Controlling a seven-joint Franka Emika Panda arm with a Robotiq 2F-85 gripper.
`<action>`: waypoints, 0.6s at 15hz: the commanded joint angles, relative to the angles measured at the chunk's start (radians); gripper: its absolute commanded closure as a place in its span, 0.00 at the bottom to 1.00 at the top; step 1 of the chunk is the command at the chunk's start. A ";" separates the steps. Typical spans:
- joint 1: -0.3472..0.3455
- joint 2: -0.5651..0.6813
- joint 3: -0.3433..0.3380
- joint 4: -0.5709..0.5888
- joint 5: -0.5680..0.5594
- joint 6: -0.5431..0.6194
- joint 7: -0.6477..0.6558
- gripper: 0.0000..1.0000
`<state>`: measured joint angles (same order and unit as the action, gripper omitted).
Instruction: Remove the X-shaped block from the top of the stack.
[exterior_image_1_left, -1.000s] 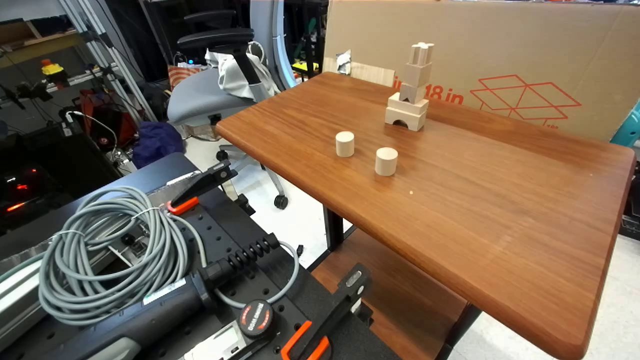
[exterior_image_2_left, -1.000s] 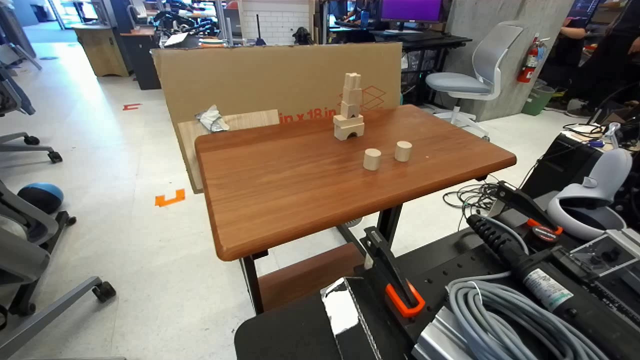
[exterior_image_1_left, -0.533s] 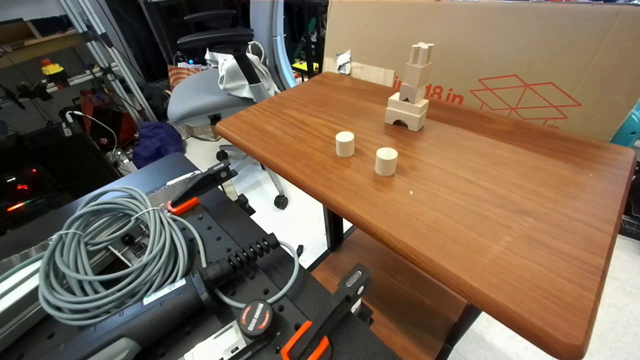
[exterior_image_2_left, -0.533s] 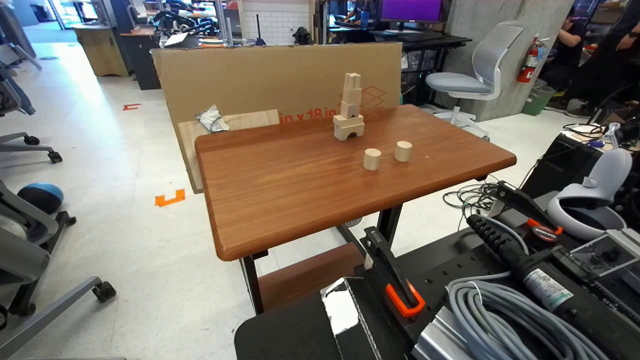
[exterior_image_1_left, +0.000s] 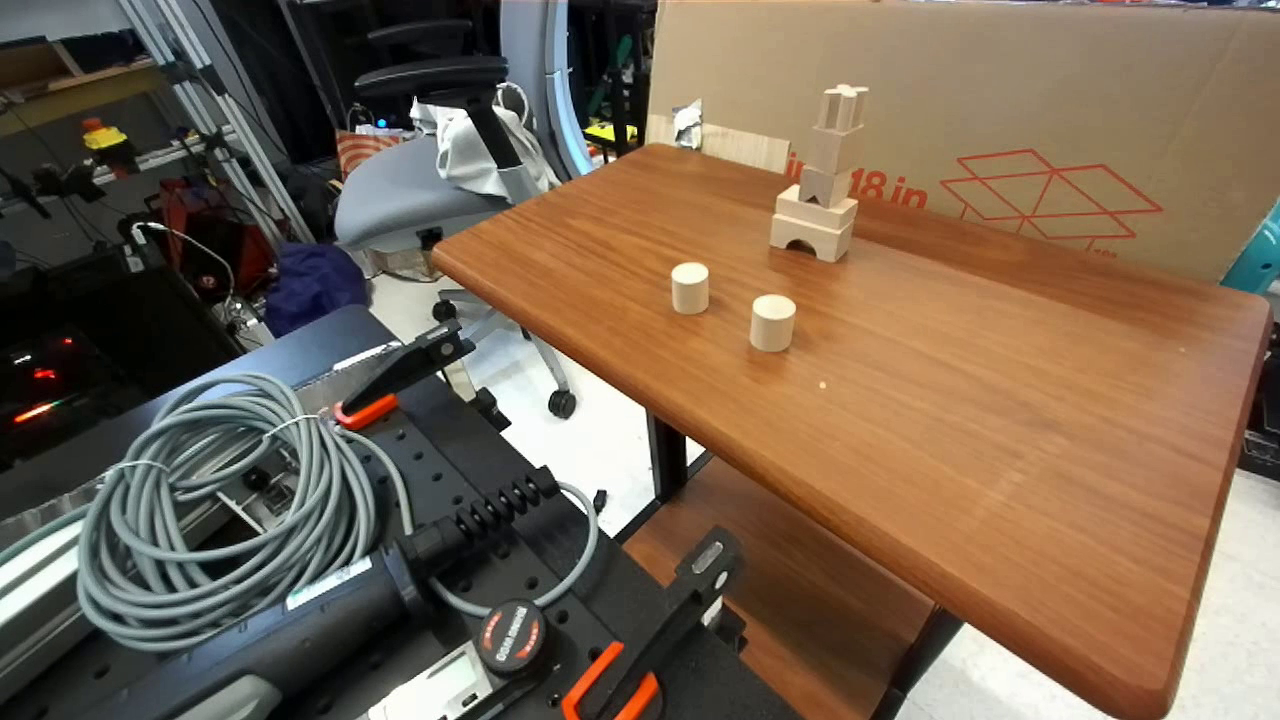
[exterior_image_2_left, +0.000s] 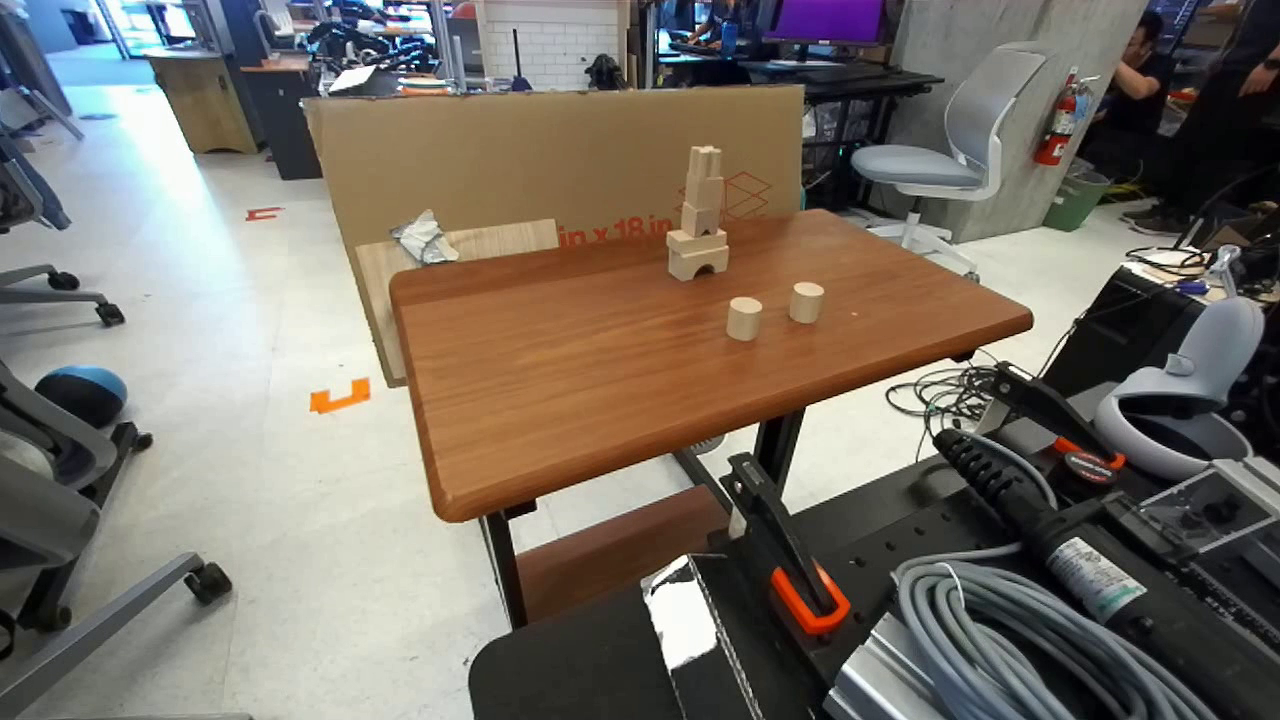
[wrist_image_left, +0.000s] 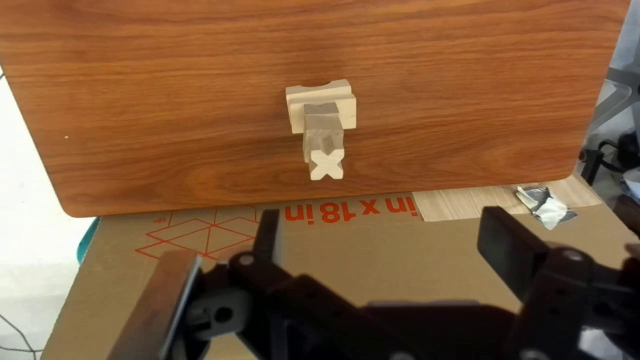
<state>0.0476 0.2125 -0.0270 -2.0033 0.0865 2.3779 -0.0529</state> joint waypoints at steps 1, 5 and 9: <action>-0.020 0.079 0.012 0.083 -0.013 -0.047 0.031 0.00; -0.025 0.137 0.011 0.126 -0.013 -0.074 0.042 0.00; -0.031 0.188 0.015 0.167 -0.006 -0.104 0.040 0.00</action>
<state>0.0331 0.3537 -0.0269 -1.9016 0.0864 2.3255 -0.0273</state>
